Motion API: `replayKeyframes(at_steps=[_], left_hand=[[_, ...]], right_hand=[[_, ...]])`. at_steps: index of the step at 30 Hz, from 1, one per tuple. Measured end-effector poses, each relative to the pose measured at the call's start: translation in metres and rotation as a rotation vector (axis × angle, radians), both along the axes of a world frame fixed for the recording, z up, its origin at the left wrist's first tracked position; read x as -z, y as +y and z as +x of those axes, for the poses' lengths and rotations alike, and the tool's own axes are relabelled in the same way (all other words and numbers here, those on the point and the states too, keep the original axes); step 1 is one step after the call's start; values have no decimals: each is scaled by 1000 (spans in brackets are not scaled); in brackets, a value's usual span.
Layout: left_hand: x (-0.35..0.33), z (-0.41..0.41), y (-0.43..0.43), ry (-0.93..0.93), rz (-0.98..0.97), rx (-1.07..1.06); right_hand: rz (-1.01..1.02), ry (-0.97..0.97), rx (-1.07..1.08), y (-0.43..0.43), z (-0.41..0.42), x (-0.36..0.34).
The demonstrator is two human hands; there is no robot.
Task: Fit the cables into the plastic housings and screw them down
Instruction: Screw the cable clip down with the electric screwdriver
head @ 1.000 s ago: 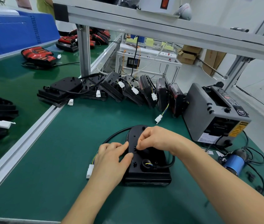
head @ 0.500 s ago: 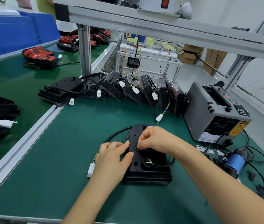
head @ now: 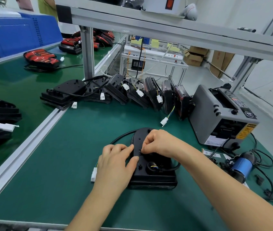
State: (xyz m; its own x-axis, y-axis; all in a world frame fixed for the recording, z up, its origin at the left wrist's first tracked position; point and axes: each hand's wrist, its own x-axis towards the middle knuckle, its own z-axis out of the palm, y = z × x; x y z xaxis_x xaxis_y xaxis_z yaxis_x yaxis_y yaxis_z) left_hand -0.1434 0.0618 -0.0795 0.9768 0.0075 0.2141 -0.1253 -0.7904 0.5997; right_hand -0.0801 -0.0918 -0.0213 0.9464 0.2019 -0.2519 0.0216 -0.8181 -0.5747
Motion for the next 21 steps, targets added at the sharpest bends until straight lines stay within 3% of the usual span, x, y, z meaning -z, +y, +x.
replayKeyframes(at_steps=[7,17,21], left_hand=[[-5,-10,-5,-344,276,77],[-5,-13,-1,-351,497,110],[-10,-9,1,-352,500,123]], right_hand=[[-32,-35,-28,0,2,2],[-56,-67,-51,-3,3,8],[54,-55,-4,-13,-1,4]])
